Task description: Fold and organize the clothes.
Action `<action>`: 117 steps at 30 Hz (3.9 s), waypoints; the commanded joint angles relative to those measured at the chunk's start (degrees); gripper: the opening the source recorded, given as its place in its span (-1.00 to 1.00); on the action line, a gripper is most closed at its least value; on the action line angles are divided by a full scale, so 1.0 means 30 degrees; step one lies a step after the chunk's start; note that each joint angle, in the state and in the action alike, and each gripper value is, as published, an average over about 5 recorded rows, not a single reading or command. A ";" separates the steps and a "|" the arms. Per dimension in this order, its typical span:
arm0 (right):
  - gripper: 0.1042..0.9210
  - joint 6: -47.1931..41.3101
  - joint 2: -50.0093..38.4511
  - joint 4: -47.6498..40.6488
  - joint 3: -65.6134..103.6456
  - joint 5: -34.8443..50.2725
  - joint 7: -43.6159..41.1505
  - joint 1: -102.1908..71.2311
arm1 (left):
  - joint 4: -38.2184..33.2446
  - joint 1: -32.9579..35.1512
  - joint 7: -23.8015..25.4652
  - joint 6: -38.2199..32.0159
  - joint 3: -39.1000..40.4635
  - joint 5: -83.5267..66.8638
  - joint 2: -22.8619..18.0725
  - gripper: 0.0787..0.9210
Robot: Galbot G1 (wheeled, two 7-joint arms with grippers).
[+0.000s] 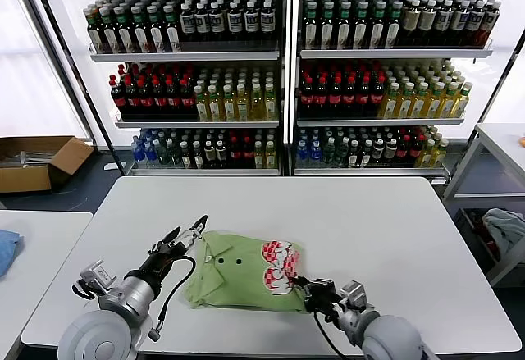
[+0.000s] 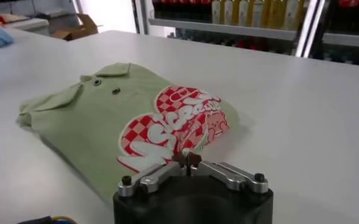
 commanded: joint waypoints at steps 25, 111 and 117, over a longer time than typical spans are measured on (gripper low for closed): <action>0.24 0.4843 0.2421 -0.0667 0.2855 0.0362 -0.0649 -0.1040 | -0.0213 0.0383 0.0032 0.0068 0.0068 -0.0201 -0.0012 0.77; 0.76 0.6834 0.6820 0.2242 1.7976 -0.0034 -0.2383 -0.7791 | 0.2802 0.1176 0.9134 -0.5449 -0.5477 1.0582 0.1977 0.77; 0.76 0.6980 0.6831 0.2400 1.8250 0.0249 -0.2367 -0.7828 | 0.2749 0.1410 0.9146 -0.5501 -0.5840 1.0369 0.2380 0.77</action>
